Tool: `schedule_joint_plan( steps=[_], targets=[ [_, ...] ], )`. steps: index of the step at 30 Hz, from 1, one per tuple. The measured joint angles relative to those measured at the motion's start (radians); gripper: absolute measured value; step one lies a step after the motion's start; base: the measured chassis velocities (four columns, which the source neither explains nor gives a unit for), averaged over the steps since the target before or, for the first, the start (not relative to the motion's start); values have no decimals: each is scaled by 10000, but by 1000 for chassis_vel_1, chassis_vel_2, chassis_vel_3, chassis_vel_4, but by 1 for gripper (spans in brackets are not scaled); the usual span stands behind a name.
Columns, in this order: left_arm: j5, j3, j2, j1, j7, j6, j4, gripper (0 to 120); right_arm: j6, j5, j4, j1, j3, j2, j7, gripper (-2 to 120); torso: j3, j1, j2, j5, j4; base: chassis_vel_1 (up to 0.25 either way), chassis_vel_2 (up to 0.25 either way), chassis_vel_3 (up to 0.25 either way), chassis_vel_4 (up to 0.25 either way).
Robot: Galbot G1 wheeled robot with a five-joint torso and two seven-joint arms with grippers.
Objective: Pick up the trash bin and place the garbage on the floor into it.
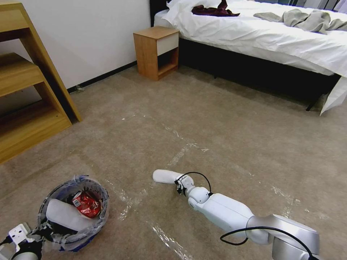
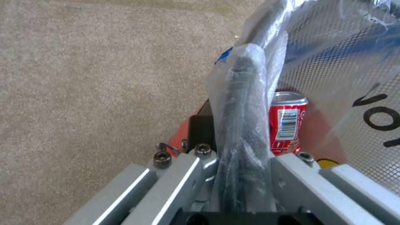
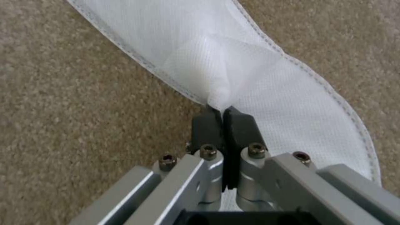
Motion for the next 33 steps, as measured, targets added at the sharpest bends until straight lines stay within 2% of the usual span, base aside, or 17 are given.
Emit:
schedule_joint_plan(
  steps=[10, 16, 23, 33],
  targets=[
    [5, 8, 21, -46, 15, -25, 76, 1, 35, 270, 553, -70, -66, -230, 65, 0, 2, 1, -1, 2, 4, 0, 0, 0, 0],
    [4, 62, 90, -133, -8, 3, 105, 1, 35, 1043, 2016, -259, 86, -894, 413, 0, 2, 1, -1, 4, 4, 0, 0, 0, 0],
    [12, 123, 135, -171, -58, 33, 108, 1, 29, 1311, 3083, -408, 323, -1478, 696, 0, 2, 1, -1, 4, 4, 0, 0, 0, 0],
    [-225, 46, 359, -93, -248, 358, -153, 1, 732, 1946, 4903, -481, 1304, -2388, 768, 0, 1, 1, -1, 0, 3, 0, 0, 0, 0]
  ],
)
